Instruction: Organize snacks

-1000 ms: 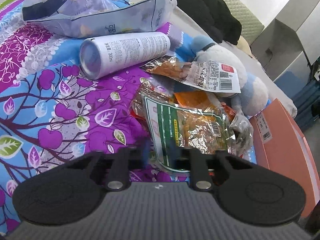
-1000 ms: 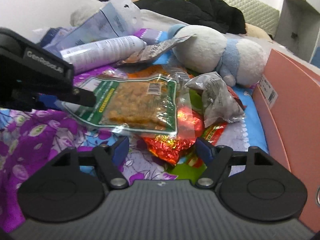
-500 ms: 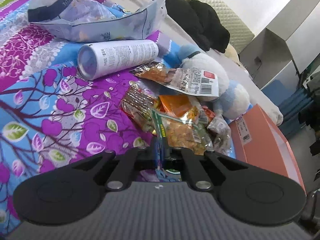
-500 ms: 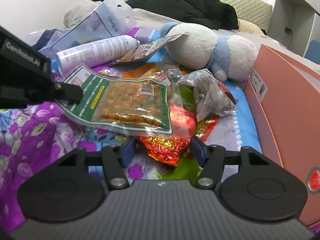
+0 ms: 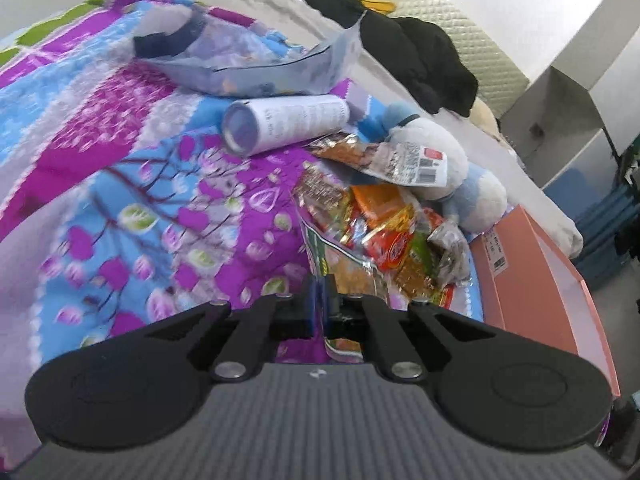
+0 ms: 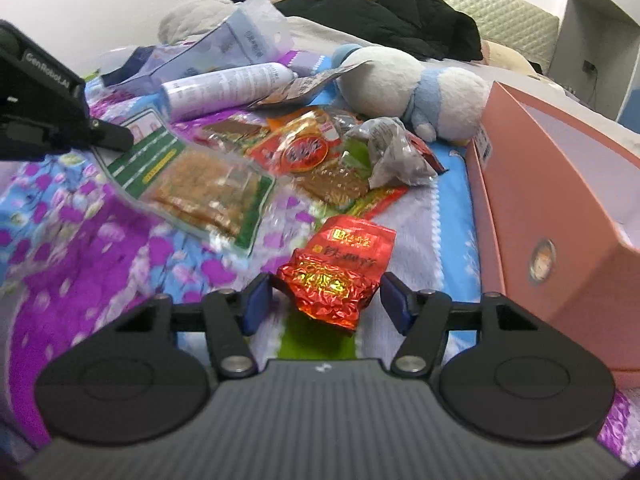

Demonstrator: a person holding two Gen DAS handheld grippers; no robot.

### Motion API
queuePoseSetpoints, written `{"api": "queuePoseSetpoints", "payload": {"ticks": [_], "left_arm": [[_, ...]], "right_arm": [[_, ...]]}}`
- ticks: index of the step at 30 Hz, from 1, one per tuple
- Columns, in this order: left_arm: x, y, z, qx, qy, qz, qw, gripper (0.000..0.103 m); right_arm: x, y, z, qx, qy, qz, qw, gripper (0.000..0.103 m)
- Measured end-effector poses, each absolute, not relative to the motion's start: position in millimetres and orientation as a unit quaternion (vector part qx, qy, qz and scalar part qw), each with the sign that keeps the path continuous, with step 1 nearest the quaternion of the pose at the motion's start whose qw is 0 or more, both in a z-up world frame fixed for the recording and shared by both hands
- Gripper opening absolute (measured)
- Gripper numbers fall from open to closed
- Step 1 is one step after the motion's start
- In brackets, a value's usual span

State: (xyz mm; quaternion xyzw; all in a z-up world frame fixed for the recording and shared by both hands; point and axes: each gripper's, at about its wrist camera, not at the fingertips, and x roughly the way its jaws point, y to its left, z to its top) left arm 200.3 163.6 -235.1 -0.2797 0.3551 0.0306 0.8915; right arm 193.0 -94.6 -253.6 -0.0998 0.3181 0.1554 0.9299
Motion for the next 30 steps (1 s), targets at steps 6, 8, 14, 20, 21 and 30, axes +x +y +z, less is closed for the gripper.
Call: {"api": "queuePoseSetpoints", "payload": {"ticks": [6, 8, 14, 20, 21, 30], "left_arm": [[174.2, 153.2, -237.2, -0.282, 0.379, 0.034, 0.88, 0.004], [166.5, 145.8, -237.3, -0.283, 0.388, 0.03, 0.876, 0.004], [151.0, 126.5, -235.4, -0.302, 0.4, 0.028, 0.865, 0.003], [140.9, 101.2, -241.2, -0.315, 0.431, 0.01, 0.846, 0.004], [139.5, 98.2, -241.2, -0.315, 0.434, 0.008, 0.844, 0.004], [127.2, 76.6, -236.1, -0.283, 0.484, -0.019, 0.828, 0.009]], "right_arm": [[167.2, -105.3, -248.8, -0.109, 0.318, 0.175, 0.926, 0.063], [158.8, -108.9, -250.1, -0.113, 0.321, 0.178, 0.923, 0.063], [143.5, -121.3, -251.6, -0.111, 0.332, 0.173, 0.921, 0.063], [139.2, -134.6, -251.3, -0.105, 0.335, 0.17, 0.921, 0.063], [139.3, -136.4, -251.4, -0.103, 0.337, 0.169, 0.92, 0.063], [138.2, -141.3, -252.6, -0.093, 0.342, 0.177, 0.918, 0.064]]}}
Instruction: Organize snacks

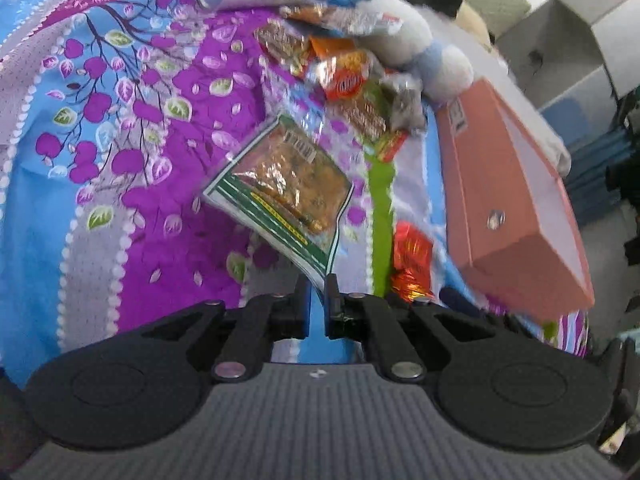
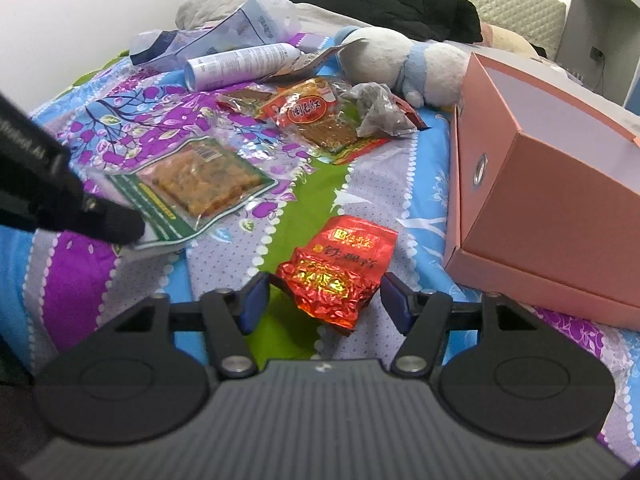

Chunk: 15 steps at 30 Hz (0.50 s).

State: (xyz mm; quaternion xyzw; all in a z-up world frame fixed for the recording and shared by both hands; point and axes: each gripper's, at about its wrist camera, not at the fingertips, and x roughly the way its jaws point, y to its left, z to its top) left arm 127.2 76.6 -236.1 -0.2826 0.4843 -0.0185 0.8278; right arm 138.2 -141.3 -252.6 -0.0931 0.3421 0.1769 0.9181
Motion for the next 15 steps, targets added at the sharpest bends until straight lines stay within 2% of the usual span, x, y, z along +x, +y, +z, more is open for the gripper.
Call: {"api": "queuePoseSetpoints", "payload": {"ticks": [1, 2, 3, 4, 5, 6, 9, 15], "left_arm": [[125.8, 76.6, -235.1, -0.278, 0.489, -0.021, 0.826, 0.011], [124.4, 77.4, -233.5, -0.271, 0.494, -0.025, 0.826, 0.02], [122.6, 77.7, -232.1, -0.263, 0.499, -0.025, 0.825, 0.04], [120.9, 78.5, -230.7, -0.255, 0.505, -0.023, 0.825, 0.053], [118.6, 79.2, -228.0, -0.243, 0.507, -0.019, 0.827, 0.07], [116.8, 79.2, -224.8, -0.231, 0.505, -0.016, 0.831, 0.076], [117.9, 78.5, -216.4, -0.187, 0.504, -0.019, 0.843, 0.085], [142.9, 72.1, -209.0, -0.115, 0.47, -0.043, 0.874, 0.089]], "right_arm": [[138.4, -142.1, -252.7, -0.09, 0.344, 0.179, 0.917, 0.066], [138.4, -143.0, -252.8, -0.086, 0.346, 0.182, 0.916, 0.071], [138.1, -143.6, -252.6, -0.081, 0.347, 0.182, 0.917, 0.077], [137.5, -143.9, -252.5, -0.079, 0.346, 0.181, 0.917, 0.078], [136.5, -144.3, -252.0, -0.077, 0.344, 0.18, 0.918, 0.078], [136.4, -144.6, -251.8, -0.075, 0.344, 0.18, 0.919, 0.078], [138.6, -146.1, -252.6, -0.06, 0.353, 0.175, 0.917, 0.078], [144.7, -156.8, -251.2, 0.012, 0.364, 0.17, 0.916, 0.078]]}}
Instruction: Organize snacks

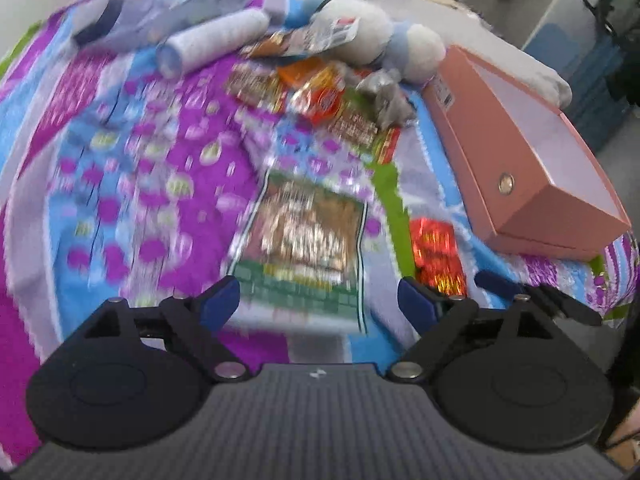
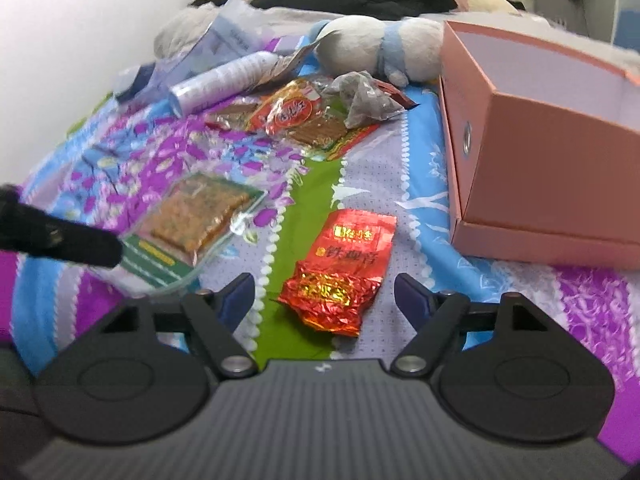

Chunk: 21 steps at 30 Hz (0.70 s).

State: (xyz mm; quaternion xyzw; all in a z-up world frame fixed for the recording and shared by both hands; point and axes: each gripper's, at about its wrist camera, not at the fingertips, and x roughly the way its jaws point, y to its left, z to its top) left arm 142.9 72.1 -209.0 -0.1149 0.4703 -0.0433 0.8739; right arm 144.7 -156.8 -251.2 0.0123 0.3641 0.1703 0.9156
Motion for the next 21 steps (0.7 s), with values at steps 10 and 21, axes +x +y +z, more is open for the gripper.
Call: {"api": "queuePoseSetpoints", "payload": {"ticks": [10, 21], "left_arm": [[202.8, 52.5, -239.7, 0.003, 0.5, -0.043, 0.865, 0.092], [211.8, 43.7, -262.1, 0.039, 0.496, -0.053, 0.866, 0.092]], "right_arm": [[155.7, -160.5, -259.5, 0.047, 0.381, 0.155, 0.91, 0.078], [159.4, -154.7, -268.2, 0.03, 0.382, 0.156, 0.911, 0.079]]}}
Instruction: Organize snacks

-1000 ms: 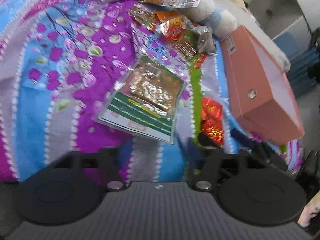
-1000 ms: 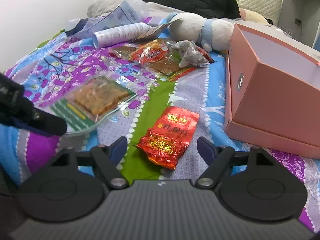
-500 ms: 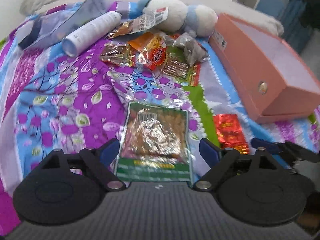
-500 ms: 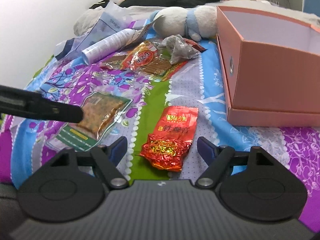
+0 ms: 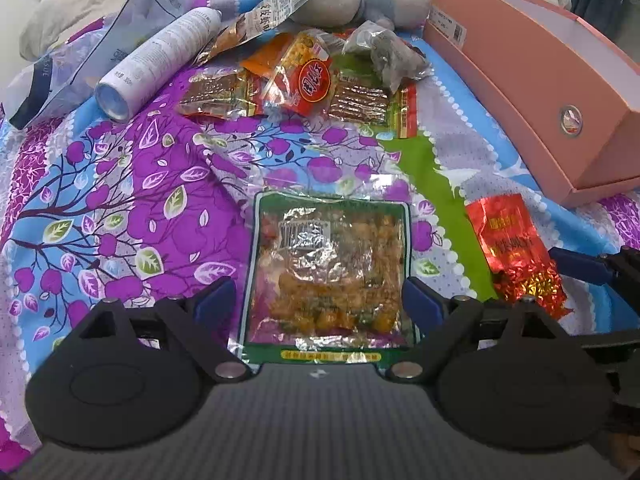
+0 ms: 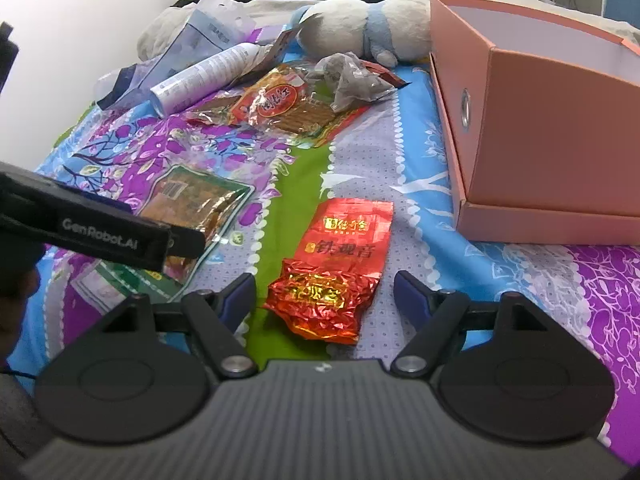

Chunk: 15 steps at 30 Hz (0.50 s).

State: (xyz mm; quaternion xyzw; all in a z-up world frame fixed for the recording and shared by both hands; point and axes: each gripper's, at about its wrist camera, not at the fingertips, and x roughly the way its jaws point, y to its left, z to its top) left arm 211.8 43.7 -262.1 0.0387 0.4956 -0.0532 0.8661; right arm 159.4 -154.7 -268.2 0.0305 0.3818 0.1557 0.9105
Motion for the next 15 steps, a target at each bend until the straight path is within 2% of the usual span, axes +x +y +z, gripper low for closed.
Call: {"api": "queuePoseSetpoints", "payload": {"ticks": [4, 6, 8, 15], "left_arm": [[211.8, 40.3, -265.4, 0.042, 0.495, -0.06, 0.866, 0.09], [211.8, 40.5, -265.5, 0.028, 0.501, -0.065, 0.863, 0.084], [210.8, 38.7, -263.5, 0.025, 0.503, -0.07, 0.861, 0.08], [202.4, 37.7, -256.9, 0.004, 0.502, -0.085, 0.861, 0.063]], "right_arm": [[159.0, -147.7, -270.0, 0.007, 0.381, 0.154, 0.912, 0.075], [157.9, -145.1, -269.8, -0.002, 0.379, 0.158, 0.912, 0.063], [156.8, -142.3, -267.5, -0.009, 0.375, 0.163, 0.912, 0.06], [154.2, -143.3, -262.8, -0.013, 0.372, 0.165, 0.913, 0.06]]}}
